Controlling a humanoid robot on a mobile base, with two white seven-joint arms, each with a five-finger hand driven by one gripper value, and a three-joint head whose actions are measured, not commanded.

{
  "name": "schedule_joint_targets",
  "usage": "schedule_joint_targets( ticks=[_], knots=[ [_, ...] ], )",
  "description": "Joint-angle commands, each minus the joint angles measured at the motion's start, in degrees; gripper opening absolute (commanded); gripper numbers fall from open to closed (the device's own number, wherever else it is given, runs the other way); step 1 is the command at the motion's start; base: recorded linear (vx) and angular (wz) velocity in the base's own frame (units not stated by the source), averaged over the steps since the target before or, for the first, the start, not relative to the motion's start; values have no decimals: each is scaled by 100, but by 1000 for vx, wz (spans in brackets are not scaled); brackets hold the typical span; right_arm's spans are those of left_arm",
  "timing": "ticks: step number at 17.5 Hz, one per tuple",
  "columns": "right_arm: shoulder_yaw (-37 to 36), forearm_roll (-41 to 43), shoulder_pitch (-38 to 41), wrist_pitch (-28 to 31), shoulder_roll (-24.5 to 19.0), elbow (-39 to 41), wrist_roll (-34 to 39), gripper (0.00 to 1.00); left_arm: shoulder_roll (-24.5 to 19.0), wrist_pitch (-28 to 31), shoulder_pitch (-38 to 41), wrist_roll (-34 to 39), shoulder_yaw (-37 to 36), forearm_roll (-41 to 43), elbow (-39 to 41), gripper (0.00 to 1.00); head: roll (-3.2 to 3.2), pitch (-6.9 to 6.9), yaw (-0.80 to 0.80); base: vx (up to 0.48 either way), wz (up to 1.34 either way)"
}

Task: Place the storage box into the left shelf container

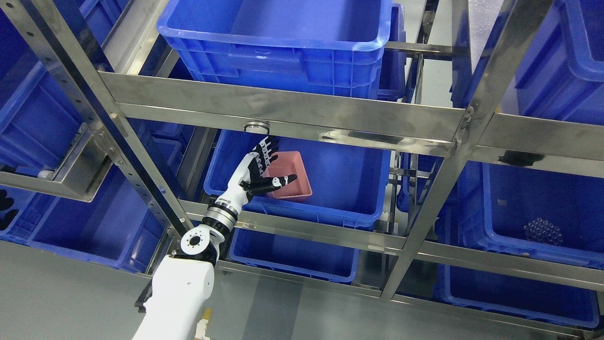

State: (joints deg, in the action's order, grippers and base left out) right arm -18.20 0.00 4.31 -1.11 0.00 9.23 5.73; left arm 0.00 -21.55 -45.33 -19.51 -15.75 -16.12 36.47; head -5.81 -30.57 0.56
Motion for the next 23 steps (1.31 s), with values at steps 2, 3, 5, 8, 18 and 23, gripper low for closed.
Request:
schedule_joint_targets(
  ticks=[2, 3, 5, 8, 18, 23],
  knots=[
    [0, -44, 9, -3, 100, 0, 1958, 100, -100, -94, 190, 0, -350, -49, 448, 100, 0, 0, 0, 0, 0],
    [0, -44, 0, -3, 100, 0, 1958, 100, -100, -304, 286, 17, -350, -119, 457, 100, 0, 0, 0, 0, 0],
    [0, -44, 0, -3, 100, 0, 1958, 100, -100, -883, 532, 70, -307, -233, 483, 100, 0, 0, 0, 0, 0],
    [0, -44, 0, -3, 100, 0, 1958, 100, -100, -1316, 1566, 526, 79, -225, 1541, 100, 0, 0, 0, 0, 0],
    [0, -44, 0, -3, 100, 0, 1958, 100, -100, 1229, 2898, 912, 2549, 21, 4692, 100, 0, 0, 0, -53, -80],
    [0, -44, 0, -3, 100, 0, 1958, 100, -100, 856, 3222, 564, 2638, 21, 4877, 100, 0, 0, 0, -232, -161]
  ],
)
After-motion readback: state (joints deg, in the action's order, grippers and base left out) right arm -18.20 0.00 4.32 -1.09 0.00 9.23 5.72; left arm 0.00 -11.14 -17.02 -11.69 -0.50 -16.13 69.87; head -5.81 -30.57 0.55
